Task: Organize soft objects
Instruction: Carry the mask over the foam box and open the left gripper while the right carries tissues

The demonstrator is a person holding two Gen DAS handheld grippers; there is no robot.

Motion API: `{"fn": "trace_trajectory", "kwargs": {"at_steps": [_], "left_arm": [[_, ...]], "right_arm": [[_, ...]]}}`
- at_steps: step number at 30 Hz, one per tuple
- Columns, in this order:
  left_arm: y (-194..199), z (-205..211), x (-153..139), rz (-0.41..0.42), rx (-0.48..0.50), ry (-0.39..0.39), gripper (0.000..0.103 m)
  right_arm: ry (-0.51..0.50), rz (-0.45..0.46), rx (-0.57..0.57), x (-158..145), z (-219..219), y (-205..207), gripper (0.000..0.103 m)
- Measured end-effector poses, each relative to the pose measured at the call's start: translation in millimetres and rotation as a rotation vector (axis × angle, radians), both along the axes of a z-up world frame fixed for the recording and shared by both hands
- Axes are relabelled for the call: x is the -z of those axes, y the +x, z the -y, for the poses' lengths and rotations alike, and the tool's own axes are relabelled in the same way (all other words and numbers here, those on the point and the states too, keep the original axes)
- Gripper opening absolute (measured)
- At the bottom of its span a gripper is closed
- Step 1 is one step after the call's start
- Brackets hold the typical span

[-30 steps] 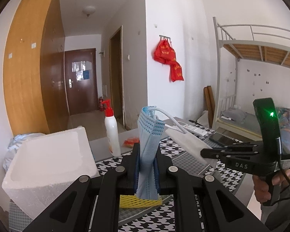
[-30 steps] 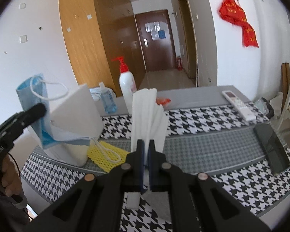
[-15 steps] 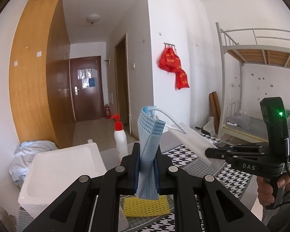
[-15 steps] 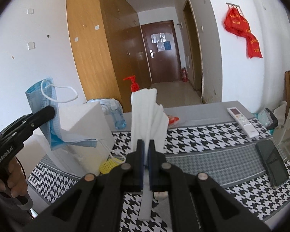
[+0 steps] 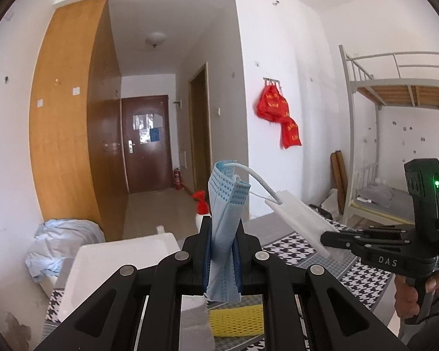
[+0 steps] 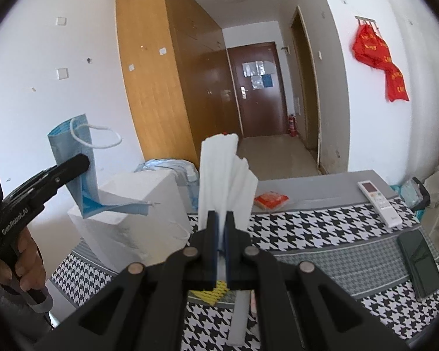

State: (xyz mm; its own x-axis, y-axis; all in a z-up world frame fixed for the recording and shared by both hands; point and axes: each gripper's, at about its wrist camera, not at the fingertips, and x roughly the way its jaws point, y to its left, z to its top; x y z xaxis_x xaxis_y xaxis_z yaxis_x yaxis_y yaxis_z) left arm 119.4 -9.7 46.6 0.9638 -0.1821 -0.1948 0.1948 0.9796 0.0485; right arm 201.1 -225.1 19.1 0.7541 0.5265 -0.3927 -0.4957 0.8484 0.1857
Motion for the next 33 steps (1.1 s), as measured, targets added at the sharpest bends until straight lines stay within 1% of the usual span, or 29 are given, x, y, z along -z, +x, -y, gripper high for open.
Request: {"fn": "trace_trajectory", "kwargs": {"at_steps": [7, 13, 24, 28, 33], "left_arm": [[-6.0, -9.9, -9.3, 0.037, -0.037, -0.006, 0.013], [-12.1, -20.7, -17.6, 0.057, -0.101, 0.003, 0.013], [-11.9, -37.6, -21.8, 0.038, -0.202, -0.012, 0.014], [-7.7, -45.8, -22.0, 0.017, -0.239, -0.021, 0.013], [5.6, -55.7, -18.2, -0.029, -0.270, -0.032, 0.013]], "right_arm": [[0.011, 0.025, -0.044, -5.6, -8.1, -2.6, 0.006], [0.021, 0.032, -0.080, -8.9, -16.1, -2.0, 0.006], [0.015, 0.056, -0.153, -15.7, -39.9, -5.4, 0.006], [0.012, 0.061, -0.173, -16.5, -46.1, -4.5, 0.006], [0.007, 0.065, -0.191, -16.9, -53.8, -5.4, 0.006]]}}
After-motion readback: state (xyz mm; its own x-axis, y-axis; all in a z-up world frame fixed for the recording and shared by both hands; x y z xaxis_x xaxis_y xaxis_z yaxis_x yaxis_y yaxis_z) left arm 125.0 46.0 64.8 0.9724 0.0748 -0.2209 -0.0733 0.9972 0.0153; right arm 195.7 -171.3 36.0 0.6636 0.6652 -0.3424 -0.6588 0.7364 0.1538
